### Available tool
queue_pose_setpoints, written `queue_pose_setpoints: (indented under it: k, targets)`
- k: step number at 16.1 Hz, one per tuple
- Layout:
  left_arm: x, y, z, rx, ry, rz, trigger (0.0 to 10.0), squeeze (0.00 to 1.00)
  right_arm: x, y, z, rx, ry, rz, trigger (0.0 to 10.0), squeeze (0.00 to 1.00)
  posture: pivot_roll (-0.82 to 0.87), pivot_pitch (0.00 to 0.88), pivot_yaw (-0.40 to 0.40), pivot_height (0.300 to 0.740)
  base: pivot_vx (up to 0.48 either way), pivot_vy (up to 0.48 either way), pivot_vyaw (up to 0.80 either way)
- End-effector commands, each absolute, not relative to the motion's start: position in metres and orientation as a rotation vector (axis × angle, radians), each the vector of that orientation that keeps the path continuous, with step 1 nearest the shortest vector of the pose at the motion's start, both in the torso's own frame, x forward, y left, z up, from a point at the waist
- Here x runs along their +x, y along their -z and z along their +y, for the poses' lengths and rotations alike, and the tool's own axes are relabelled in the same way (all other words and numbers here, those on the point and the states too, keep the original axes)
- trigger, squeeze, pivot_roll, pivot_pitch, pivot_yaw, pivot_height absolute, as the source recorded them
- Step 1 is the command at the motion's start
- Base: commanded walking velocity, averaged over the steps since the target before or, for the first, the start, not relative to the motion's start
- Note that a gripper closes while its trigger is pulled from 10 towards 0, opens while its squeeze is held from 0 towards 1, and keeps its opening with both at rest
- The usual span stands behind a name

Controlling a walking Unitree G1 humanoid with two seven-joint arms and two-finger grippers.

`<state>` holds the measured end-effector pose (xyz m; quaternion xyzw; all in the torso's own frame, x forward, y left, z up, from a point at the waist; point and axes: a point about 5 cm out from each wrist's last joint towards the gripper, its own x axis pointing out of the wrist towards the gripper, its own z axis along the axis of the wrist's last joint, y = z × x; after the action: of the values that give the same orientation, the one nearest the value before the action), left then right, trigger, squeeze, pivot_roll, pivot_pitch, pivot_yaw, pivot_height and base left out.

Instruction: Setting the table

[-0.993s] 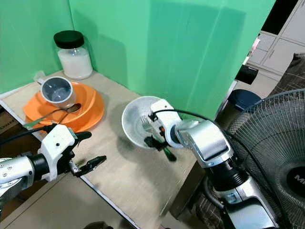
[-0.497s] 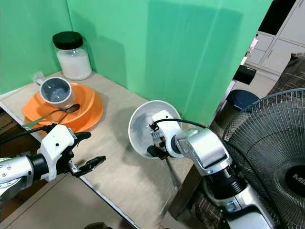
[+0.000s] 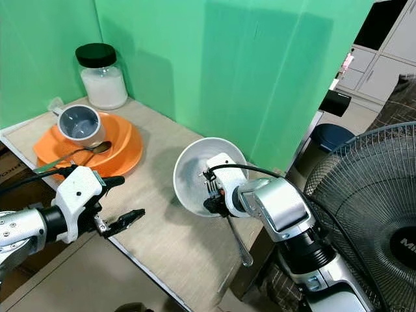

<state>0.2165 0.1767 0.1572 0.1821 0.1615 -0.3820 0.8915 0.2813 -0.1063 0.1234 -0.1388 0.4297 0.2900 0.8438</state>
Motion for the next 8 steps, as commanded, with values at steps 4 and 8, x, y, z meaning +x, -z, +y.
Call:
queue_pose_setpoints:
  k: [4, 8]
  targets:
    - [0.2187, -0.1571, 0.1759, 0.391, 0.799, 0.339, 10.0, 0.36, 0.2780, -0.1132, -0.1102, -0.290, -0.596, 0.962, 0.0, 0.00, 0.15, 0.000, -0.028, 0.740, 0.000, 0.000, 0.00]
    - [0.2191, -0.1571, 0.1763, 0.392, 0.800, 0.339, 10.0, 0.35, 0.2790, -0.1151, -0.1110, -0.296, -0.593, 0.947, 0.0, 0.00, 0.14, 0.000, -0.021, 0.740, 0.000, 0.000, 0.00]
